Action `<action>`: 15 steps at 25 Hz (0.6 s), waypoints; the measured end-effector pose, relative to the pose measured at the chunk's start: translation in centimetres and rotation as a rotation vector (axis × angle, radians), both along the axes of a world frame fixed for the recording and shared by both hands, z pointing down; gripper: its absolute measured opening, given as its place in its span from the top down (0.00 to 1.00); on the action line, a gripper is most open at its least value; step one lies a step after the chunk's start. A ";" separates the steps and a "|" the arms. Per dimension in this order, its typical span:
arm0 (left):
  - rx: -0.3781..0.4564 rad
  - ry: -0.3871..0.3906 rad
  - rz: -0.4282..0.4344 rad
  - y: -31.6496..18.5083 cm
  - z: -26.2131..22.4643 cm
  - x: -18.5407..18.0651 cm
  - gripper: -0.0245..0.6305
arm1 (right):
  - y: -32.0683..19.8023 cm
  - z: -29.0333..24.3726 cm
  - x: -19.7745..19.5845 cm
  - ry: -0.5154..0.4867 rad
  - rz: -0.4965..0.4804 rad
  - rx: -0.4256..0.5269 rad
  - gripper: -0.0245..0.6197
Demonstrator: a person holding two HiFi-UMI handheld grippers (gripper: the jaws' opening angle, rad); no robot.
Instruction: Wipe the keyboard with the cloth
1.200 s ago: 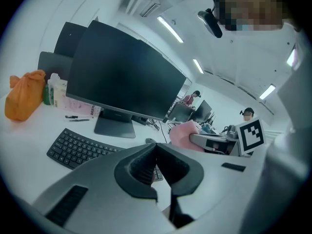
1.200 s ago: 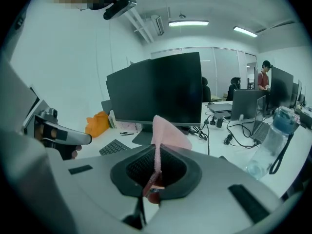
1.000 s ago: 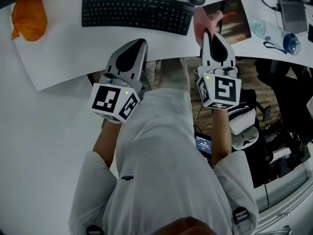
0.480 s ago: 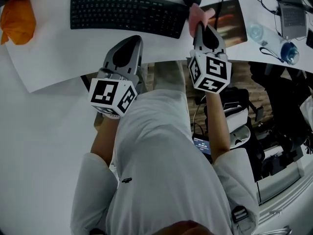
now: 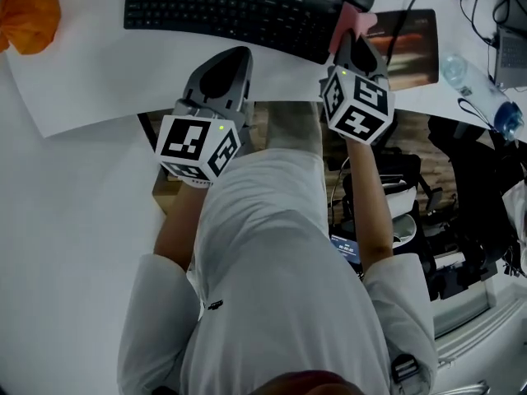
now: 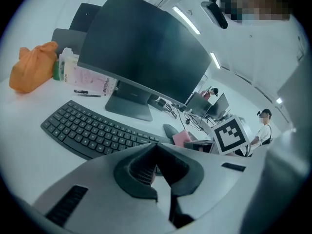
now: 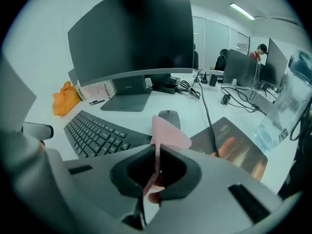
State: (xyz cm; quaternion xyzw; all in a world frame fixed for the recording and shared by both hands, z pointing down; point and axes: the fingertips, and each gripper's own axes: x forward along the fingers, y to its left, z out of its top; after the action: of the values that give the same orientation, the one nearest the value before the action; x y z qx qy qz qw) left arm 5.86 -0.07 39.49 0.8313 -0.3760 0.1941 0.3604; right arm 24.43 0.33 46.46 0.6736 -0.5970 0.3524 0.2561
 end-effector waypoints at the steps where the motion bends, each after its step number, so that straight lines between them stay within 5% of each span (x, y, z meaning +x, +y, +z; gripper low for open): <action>1: -0.002 -0.003 -0.003 0.0 0.2 -0.2 0.93 | -0.1 0.2 -0.3 0.003 -0.009 0.001 0.93; 15: -0.020 -0.016 -0.019 -0.1 1.9 -2.1 0.93 | -2.0 1.9 -4.0 -0.088 -0.053 -0.007 0.93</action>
State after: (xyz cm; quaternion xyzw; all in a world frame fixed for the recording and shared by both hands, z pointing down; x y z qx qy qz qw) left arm 3.74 -0.14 41.37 0.8224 -0.3850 0.2010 0.3674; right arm 20.40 -1.71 48.39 0.6407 -0.6240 0.3768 0.2412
